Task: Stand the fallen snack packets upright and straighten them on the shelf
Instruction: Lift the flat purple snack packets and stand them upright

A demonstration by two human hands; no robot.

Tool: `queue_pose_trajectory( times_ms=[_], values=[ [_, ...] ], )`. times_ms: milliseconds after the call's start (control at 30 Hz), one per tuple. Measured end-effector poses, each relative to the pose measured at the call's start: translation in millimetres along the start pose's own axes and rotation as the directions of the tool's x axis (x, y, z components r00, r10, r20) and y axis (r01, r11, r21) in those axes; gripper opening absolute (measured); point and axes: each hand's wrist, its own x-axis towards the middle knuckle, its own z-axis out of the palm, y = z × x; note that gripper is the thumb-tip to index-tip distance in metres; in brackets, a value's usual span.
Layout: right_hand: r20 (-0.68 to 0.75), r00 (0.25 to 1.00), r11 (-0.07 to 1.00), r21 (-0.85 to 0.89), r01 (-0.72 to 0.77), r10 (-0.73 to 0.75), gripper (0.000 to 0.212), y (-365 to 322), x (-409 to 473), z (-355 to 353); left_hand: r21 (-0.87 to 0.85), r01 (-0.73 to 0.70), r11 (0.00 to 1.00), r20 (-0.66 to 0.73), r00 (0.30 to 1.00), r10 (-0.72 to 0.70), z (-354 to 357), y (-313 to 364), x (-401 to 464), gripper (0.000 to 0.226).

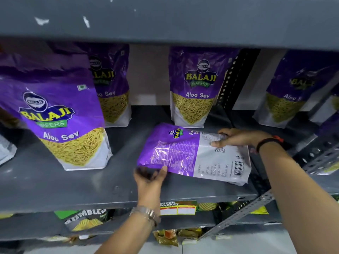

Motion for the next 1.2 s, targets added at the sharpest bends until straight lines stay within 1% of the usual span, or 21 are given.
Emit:
queue_pose_trajectory(
  times_ms=[67,100,167,233,367,433,500,533,600,633,700,767,867,967,1000,1033,1067,1100,1133,1167,1200],
  values=[
    [0.01,1.0,1.0,0.02,-0.014,0.014,0.078,0,-1,-2,-0.206,0.189,0.96,0.042,0.982,-0.185,13,-4,-1,0.03],
    [0.014,1.0,0.999,0.03,-0.012,0.012,0.079,0,-2,-2,-0.251,0.281,0.926,0.076,0.96,-0.271,18,-5,1,0.024],
    [0.011,1.0,0.998,0.07,-0.001,0.0,0.075,-1,-5,-1,-0.233,0.408,0.883,0.138,0.913,-0.385,24,-5,8,0.015],
    [-0.012,1.0,0.994,0.106,0.022,-0.021,0.067,-1,-10,0,-0.208,0.44,0.874,0.162,0.897,-0.412,28,-1,14,0.011],
    [-0.128,0.987,0.976,0.182,0.118,-0.095,0.067,1,-24,4,-0.131,0.353,0.926,0.204,0.924,-0.323,29,20,16,0.018],
    [-0.253,0.956,0.946,0.247,0.212,-0.148,0.072,3,-32,11,-0.059,0.249,0.967,0.235,0.945,-0.229,30,37,16,0.02],
    [-0.386,0.901,0.904,0.283,0.321,-0.199,0.077,2,-40,23,0.01,0.077,0.997,0.278,0.957,-0.077,34,62,19,0.023],
    [-0.443,0.869,0.857,0.337,0.39,-0.222,0.081,0,-43,30,0.037,-0.032,0.999,0.318,0.948,0.019,38,77,21,0.025],
    [-0.546,0.804,0.728,0.448,0.519,-0.236,0.081,-8,-44,47,0.098,-0.271,0.958,0.408,0.888,0.21,46,106,25,0.034],
    [-0.599,0.77,0.7,0.453,0.552,-0.219,0.076,-12,-41,59,0.147,-0.38,0.913,0.443,0.851,0.282,51,120,26,0.04],
    [-0.68,0.72,0.705,0.443,0.553,-0.138,0.063,-21,-28,85,0.262,-0.531,0.806,0.501,0.789,0.357,56,134,30,0.05],
    [-0.691,0.719,0.686,0.492,0.537,-0.068,0.06,-29,-15,106,0.327,-0.546,0.771,0.515,0.787,0.339,53,133,40,0.054],
    [-0.644,0.761,0.668,0.533,0.519,-0.077,0.065,-28,-4,118,0.303,-0.392,0.869,0.471,0.854,0.221,32,114,61,0.042],
    [-0.525,0.827,0.637,0.572,0.517,-0.2,0.064,-18,-8,111,0.323,-0.403,0.856,0.606,0.783,0.141,7,87,68,0.011],
    [-0.485,0.841,0.608,0.6,0.52,-0.241,0.06,-17,-11,108,0.375,-0.383,0.844,0.652,0.756,0.054,1,74,69,0.023],
    [-0.465,0.851,0.584,0.63,0.512,-0.244,0.061,-14,-11,106,0.442,-0.368,0.818,0.675,0.737,-0.033,-3,63,69,0.05],
    [-0.463,0.864,0.582,0.654,0.484,-0.199,0.073,-12,-9,104,0.509,-0.361,0.782,0.674,0.732,-0.1,-5,50,70,0.071],
    [-0.456,0.88,0.587,0.679,0.441,-0.134,0.085,-12,-7,103,0.546,-0.352,0.76,0.653,0.747,-0.124,-4,40,69,0.084],
    [-0.434,0.897,0.593,0.702,0.394,-0.082,0.091,-13,-5,104,0.558,-0.35,0.753,0.634,0.765,-0.114,-1,32,70,0.088],
    [-0.428,0.9,0.574,0.718,0.394,-0.083,0.088,-14,-3,106,0.551,-0.349,0.758,0.613,0.786,-0.083,2,26,70,0.087],
    [-0.435,0.892,0.533,0.73,0.429,-0.122,0.077,-18,-3,109,0.544,-0.353,0.761,0.594,0.803,-0.052,5,23,72,0.083]
  ],
)
